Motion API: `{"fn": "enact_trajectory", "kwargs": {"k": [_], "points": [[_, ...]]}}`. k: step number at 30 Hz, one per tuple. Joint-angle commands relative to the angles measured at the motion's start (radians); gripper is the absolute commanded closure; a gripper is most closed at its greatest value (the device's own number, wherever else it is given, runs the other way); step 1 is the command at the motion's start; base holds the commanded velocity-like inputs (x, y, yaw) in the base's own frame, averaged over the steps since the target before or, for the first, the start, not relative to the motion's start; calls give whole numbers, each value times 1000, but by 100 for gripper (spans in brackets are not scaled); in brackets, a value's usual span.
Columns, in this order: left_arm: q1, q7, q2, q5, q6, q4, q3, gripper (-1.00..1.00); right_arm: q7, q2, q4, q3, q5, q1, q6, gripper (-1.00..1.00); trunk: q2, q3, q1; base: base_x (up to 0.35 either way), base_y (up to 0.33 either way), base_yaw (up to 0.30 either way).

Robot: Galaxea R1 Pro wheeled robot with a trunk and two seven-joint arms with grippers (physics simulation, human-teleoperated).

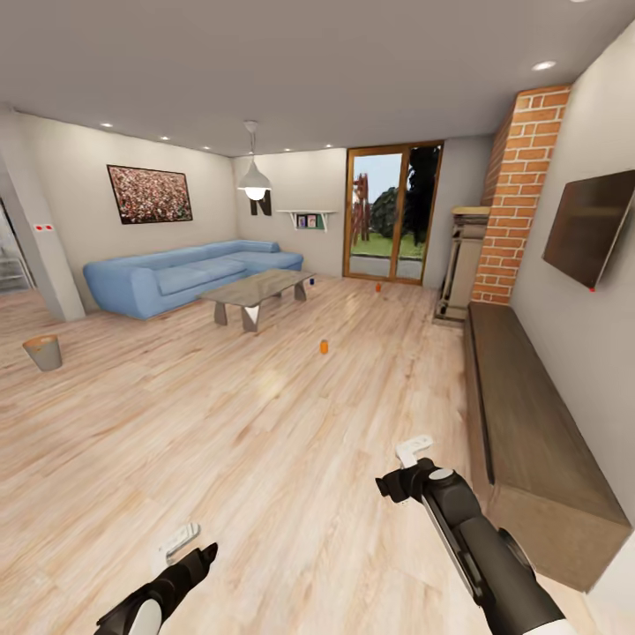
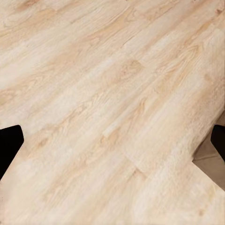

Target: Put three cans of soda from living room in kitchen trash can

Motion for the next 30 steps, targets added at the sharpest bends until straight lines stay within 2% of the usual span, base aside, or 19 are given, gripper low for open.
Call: {"fn": "enact_trajectory", "kwargs": {"k": [1,11,30], "points": [[0,0,0,2,0,2,0,-100,0,0,1,0,0,0,3,-100,0,0,0,349,0,247],[-4,0,1,7,2,16,0,-100,2,3,39,0,0,-4,11,-100,0,0,0,349,0,284],[-9,1,3,7,4,26,-1,-100,2,5,46,0,0,-5,9,-100,0,0,0,349,0,297]]}}
